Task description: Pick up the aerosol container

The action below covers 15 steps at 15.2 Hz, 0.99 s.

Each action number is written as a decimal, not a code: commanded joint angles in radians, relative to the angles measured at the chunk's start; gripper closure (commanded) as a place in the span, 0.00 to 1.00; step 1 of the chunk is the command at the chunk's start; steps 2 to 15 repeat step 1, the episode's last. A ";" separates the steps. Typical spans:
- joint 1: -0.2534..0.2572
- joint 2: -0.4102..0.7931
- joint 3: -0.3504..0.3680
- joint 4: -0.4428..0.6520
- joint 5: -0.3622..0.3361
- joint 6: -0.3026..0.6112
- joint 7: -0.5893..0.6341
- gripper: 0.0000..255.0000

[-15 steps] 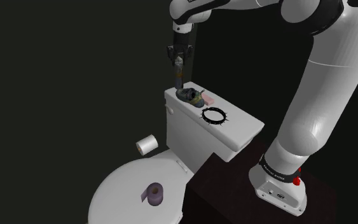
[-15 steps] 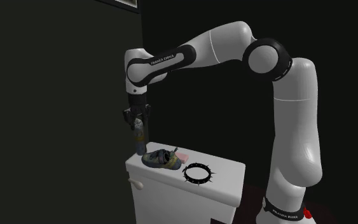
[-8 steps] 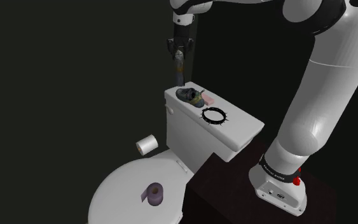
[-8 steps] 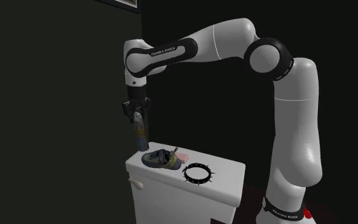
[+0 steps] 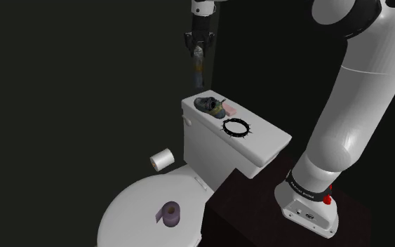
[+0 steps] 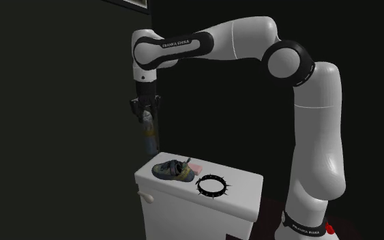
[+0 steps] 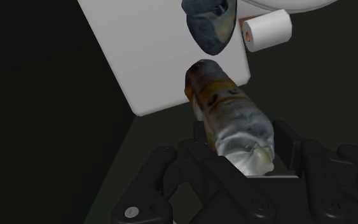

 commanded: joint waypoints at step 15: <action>0.000 0.003 0.000 0.011 0.000 -0.008 -0.001 1.00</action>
